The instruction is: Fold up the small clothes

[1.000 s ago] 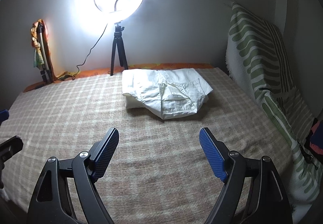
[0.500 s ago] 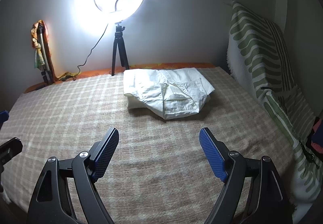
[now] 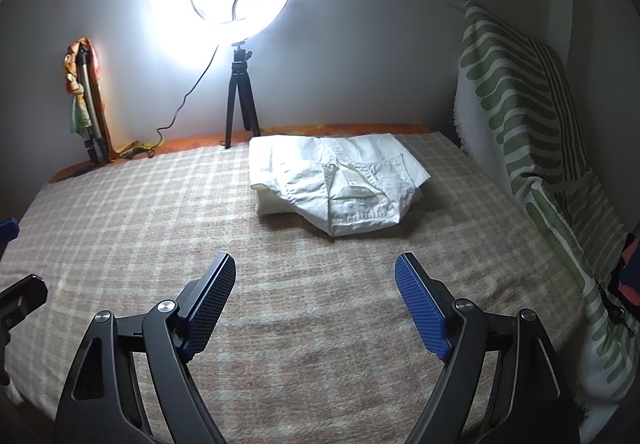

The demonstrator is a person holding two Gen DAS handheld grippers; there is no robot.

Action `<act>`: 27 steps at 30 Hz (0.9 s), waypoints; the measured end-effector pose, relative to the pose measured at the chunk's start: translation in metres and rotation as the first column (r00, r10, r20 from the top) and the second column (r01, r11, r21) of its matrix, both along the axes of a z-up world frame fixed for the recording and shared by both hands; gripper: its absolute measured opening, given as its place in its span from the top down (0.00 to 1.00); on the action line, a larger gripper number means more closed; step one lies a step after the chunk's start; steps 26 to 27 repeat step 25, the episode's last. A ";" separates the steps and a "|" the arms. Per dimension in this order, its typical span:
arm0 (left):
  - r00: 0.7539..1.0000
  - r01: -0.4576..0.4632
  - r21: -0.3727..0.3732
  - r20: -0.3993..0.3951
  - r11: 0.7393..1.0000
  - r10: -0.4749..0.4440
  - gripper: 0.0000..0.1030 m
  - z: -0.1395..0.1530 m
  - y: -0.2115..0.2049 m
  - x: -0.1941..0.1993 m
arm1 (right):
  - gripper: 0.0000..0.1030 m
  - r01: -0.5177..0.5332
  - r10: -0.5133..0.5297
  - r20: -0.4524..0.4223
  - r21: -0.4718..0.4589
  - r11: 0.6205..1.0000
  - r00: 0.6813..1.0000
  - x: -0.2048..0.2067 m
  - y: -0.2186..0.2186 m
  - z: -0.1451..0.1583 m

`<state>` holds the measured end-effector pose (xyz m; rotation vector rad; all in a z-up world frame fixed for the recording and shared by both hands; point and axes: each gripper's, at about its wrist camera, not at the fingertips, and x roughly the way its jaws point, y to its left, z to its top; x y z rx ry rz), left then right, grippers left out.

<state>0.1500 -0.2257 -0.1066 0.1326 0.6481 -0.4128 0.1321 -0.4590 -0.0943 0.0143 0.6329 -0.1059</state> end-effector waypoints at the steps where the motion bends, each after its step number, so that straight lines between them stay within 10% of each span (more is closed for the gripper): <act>1: 1.000 -0.001 0.000 0.000 1.000 0.001 0.00 0.000 0.000 0.000 | 0.20 -0.001 0.001 0.000 0.000 1.000 1.000 0.000 0.000 0.000; 27: 0.999 0.002 -0.013 0.039 1.000 -0.001 0.00 0.003 0.000 -0.009 | 0.20 -0.022 0.022 -0.010 0.006 1.000 1.000 0.005 0.002 -0.002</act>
